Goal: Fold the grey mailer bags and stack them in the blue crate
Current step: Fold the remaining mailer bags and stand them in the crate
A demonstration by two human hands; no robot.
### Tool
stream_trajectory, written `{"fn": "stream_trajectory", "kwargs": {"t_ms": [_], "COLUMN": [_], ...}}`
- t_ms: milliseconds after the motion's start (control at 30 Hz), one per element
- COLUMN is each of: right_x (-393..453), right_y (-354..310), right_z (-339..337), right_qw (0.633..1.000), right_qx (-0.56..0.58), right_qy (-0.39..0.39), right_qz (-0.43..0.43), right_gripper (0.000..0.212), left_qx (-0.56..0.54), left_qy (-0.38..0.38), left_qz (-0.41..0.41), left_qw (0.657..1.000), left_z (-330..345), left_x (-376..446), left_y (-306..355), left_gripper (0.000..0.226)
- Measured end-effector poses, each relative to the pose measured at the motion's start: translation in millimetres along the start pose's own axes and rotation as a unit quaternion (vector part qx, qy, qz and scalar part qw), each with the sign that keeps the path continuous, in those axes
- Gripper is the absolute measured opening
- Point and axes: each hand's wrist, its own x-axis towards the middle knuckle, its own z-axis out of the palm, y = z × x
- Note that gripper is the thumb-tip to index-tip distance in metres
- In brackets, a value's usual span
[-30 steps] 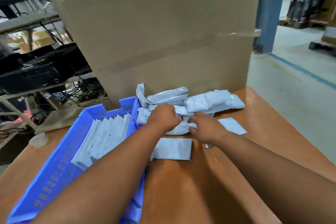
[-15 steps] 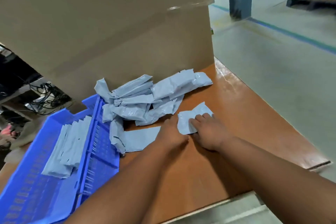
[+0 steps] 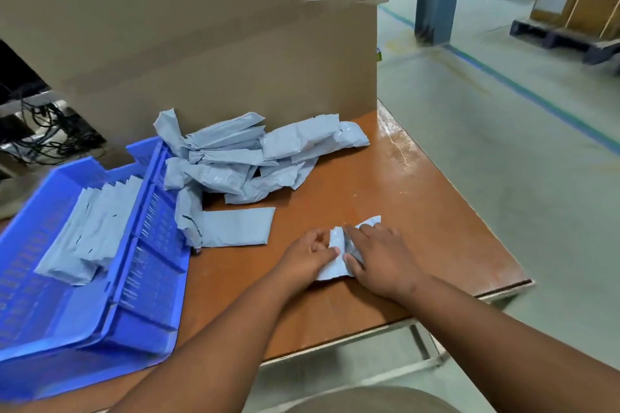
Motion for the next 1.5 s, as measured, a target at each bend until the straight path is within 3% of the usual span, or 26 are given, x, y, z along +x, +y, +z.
{"fn": "stream_trajectory", "kwargs": {"t_ms": [33,133,333,633,833,933,1033,1100,1167,1267,1367,1500], "right_x": [-1,0,-5,-10,-9,-12,-12,-6,2,12,11,14], "right_y": [1,1,-4,-4,-24,-34,-35,-32,-26,-16,-8,-1], "right_z": [1,2,8,5,-1,1,-3,-8,-13,-9,7,13], "right_qw": [1.0,1.0,0.996,0.995,0.997,0.997,0.995,0.988,0.983,0.995,0.998,0.996], "right_qx": [-0.003,-0.018,-0.074,-0.095,-0.077,-0.063,-0.044,-0.023,-0.025,-0.05,-0.043,-0.033], "right_qy": [0.002,0.016,0.039,0.037,0.005,0.015,0.072,0.147,0.177,0.081,-0.046,-0.079], "right_qz": [0.001,0.009,0.01,0.009,-0.016,-0.037,-0.047,-0.036,-0.031,-0.014,0.022,0.039], "right_gripper": [0.063,0.055,0.044,0.046,0.046,0.041,0.034,0.024,0.022,0.044,0.067,0.068], "left_qx": [-0.024,-0.056,-0.015,0.007,-0.015,0.029,0.205,0.327,0.369,0.387,0.406,0.452], "left_qy": [-0.001,-0.012,-0.014,0.132,0.16,0.181,0.24,0.28,0.26,0.198,0.144,0.109], "left_qz": [-0.036,-0.118,-0.122,-0.167,-0.192,-0.195,-0.145,-0.037,0.079,0.161,0.162,0.138], "left_qw": [0.999,0.991,0.992,0.977,0.968,0.964,0.938,0.902,0.889,0.886,0.888,0.874], "left_z": [-1,-2,4,-13,-28,-38,-42,-33,-13,21,43,56], "left_x": [1,-2,-9,-17,-42,-54,-72,-80,-79,-52,-20,-3], "left_y": [5,11,7,-27,-60,-65,-56,-47,-37,-27,-18,-29], "left_gripper": [0.027,0.019,0.003,0.017,0.018,0.019,0.017,0.024,0.032,0.042,0.053,0.063]}}
